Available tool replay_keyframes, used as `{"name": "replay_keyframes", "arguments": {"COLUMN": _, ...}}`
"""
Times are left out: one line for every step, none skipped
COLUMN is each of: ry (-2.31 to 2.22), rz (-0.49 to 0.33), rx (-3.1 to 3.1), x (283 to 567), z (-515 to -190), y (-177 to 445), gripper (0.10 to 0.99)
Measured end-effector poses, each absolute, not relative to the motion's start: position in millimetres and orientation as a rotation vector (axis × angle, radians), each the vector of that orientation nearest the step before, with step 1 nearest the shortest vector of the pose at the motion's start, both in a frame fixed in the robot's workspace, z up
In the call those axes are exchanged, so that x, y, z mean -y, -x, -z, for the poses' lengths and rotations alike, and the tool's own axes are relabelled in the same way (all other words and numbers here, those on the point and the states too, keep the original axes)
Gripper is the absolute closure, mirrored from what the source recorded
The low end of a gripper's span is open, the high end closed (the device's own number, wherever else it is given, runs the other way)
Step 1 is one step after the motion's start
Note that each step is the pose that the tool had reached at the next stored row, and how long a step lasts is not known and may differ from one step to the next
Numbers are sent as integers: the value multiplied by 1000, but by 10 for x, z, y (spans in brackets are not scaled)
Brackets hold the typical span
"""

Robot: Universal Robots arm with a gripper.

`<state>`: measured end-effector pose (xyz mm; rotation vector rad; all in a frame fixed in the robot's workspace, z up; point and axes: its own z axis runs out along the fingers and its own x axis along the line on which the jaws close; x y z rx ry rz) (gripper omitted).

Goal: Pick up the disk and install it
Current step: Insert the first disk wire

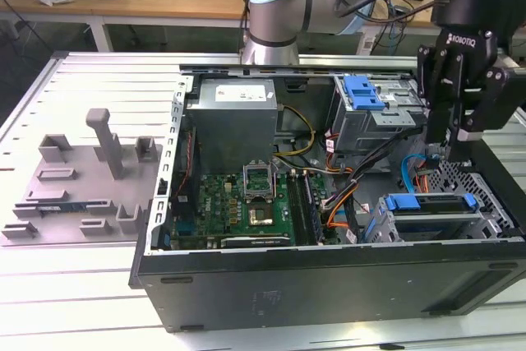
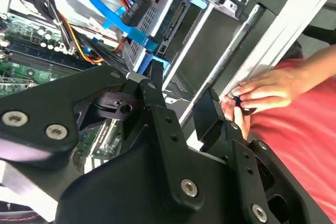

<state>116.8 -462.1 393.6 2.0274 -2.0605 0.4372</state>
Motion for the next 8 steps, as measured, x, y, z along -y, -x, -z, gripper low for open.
{"name": "replay_keyframes", "arguments": {"ry": -2006, "rz": -465, "rx": 2035, "x": 4598, "z": -3933, "y": -1177, "gripper": 584}}
{"name": "replay_keyframes", "arguments": {"ry": -1996, "rz": -476, "rx": 2022, "x": 4591, "z": -3934, "y": -1180, "gripper": 584}}
{"name": "replay_keyframes", "arguments": {"ry": -1978, "rz": -495, "rx": 1999, "x": 4575, "z": -3934, "y": -1184, "gripper": 584}}
{"name": "replay_keyframes", "arguments": {"ry": -1957, "rz": -501, "rx": 2000, "x": 4570, "z": -3918, "y": -1187, "gripper": 584}}
{"name": "replay_keyframes", "arguments": {"ry": -1928, "rz": -495, "rx": 2023, "x": 4570, "z": -3900, "y": -1186, "gripper": 584}}
{"name": "replay_keyframes", "arguments": {"ry": -1900, "rz": -489, "rx": 2045, "x": 4570, "z": -3885, "y": -1187, "gripper": 584}}
{"name": "replay_keyframes", "arguments": {"ry": -1879, "rz": -484, "rx": 2061, "x": 4570, "z": -3874, "y": -1187, "gripper": 584}}
{"name": "replay_keyframes", "arguments": {"ry": -1858, "rz": -480, "rx": 2076, "x": 4569, "z": -3856, "y": -1187, "gripper": 584}}
